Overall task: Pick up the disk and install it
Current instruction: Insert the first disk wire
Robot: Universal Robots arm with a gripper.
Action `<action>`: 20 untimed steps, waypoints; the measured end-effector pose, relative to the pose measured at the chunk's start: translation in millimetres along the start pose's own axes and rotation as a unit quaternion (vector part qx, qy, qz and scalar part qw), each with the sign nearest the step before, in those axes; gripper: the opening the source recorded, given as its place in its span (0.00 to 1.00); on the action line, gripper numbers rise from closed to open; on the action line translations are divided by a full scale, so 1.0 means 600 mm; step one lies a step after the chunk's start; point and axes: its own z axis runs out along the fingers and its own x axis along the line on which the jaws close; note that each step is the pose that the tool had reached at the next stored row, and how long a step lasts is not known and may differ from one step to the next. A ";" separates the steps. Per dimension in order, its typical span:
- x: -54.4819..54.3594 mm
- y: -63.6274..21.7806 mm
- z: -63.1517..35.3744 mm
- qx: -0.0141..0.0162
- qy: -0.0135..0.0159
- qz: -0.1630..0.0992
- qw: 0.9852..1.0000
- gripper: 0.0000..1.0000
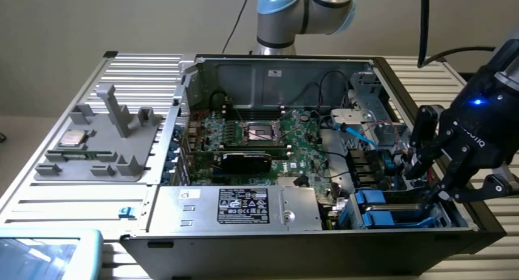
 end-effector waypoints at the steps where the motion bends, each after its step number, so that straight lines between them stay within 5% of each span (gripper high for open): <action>1: 0.000 -0.001 0.000 -0.001 0.000 0.000 1.000 0.45; 7: 0.002 -0.004 -0.006 -0.007 -0.002 -0.002 1.000 0.45; 20: 0.006 -0.010 -0.013 -0.035 -0.009 -0.017 0.999 0.45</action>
